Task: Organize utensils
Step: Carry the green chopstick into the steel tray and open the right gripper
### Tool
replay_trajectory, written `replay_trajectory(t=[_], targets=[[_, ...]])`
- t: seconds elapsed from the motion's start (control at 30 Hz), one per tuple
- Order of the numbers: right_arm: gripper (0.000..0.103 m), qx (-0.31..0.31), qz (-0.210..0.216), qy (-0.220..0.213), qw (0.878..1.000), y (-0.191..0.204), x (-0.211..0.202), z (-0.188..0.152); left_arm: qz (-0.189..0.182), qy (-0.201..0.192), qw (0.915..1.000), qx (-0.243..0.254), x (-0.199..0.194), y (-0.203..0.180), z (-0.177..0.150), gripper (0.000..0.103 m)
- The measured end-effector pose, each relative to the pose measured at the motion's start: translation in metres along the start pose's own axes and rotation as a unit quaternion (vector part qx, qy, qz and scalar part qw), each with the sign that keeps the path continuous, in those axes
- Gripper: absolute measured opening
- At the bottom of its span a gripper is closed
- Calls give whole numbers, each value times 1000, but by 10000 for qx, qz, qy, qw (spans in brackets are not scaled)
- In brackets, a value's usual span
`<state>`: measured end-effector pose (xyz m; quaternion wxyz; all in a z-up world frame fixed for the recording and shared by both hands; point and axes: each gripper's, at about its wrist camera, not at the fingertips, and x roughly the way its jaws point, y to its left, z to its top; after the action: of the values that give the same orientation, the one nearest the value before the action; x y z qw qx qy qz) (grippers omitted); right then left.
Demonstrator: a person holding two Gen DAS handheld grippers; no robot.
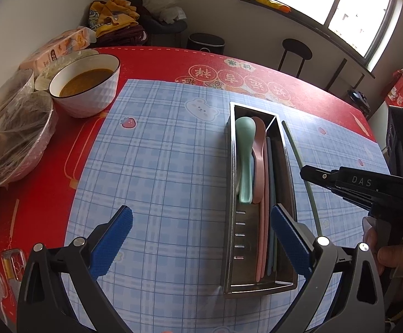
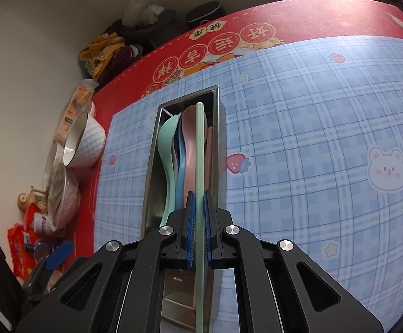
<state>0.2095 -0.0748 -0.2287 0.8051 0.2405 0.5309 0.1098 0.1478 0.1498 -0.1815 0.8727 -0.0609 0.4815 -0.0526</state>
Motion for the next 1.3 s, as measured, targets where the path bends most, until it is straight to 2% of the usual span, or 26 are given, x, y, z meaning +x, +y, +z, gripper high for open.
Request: replay_trajectory(t=[0.53, 1.3], targets=[[6, 571, 15, 289, 9980, -1, 23, 3, 21, 106, 9999, 41, 1, 2, -4, 97], [6, 497, 156, 521, 9973, 5, 37, -2, 1, 194, 9998, -5, -1, 7, -10, 97]])
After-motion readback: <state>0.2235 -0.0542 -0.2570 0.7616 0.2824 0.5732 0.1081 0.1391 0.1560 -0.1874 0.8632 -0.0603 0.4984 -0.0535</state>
